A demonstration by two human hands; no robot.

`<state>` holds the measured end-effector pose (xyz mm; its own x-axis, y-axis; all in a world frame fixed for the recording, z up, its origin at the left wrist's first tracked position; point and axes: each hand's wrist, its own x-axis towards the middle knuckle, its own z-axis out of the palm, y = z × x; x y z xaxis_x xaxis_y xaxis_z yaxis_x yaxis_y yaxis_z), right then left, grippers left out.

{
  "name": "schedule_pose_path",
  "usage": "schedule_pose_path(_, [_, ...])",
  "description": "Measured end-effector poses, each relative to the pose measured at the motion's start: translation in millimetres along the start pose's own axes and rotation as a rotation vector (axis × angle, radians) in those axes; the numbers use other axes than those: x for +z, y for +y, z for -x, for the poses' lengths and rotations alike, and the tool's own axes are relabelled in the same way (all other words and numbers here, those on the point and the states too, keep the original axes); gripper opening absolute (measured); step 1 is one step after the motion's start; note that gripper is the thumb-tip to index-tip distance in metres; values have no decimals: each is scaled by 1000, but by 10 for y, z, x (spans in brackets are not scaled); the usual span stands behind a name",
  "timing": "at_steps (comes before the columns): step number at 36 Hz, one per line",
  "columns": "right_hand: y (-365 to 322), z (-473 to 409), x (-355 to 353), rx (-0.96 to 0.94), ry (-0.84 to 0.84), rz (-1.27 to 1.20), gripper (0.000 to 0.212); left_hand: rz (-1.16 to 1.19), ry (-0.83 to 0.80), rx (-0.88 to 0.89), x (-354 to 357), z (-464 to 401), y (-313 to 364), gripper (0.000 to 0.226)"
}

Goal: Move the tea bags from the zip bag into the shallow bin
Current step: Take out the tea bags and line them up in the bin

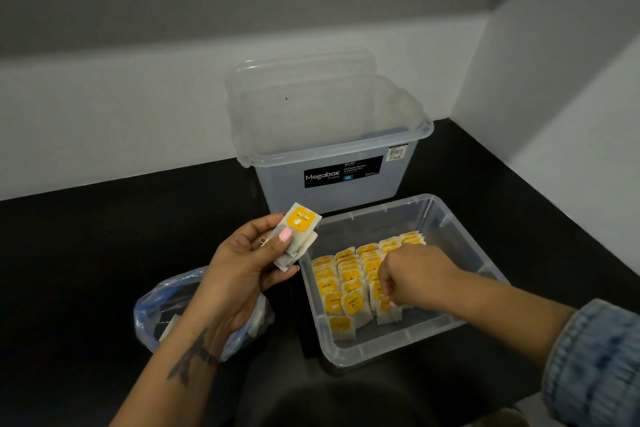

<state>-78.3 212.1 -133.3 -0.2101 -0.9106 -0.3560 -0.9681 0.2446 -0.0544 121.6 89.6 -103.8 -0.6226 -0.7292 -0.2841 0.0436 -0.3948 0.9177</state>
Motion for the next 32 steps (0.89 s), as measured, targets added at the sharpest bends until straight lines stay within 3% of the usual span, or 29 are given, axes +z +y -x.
schedule_pose_path(9, [-4,26,-26,-30,35,25,13,-1,16,10,1,17,0,37])
schedule_pose_path(14, [-122,34,-109,-69,113,-43,19,-2,18,11,-1,35,-1,26])
schedule_pose_path(18, [-297,-13,-106,-146,51,-109,25,-1,19,11,4,50,0,32])
schedule_pose_path(22, [-445,-77,-67,-214,15,2,35,9,18,18,-20,73,7,35])
schedule_pose_path(32, [-536,-235,-8,-215,67,29,16,0,24,15,-82,112,18,34])
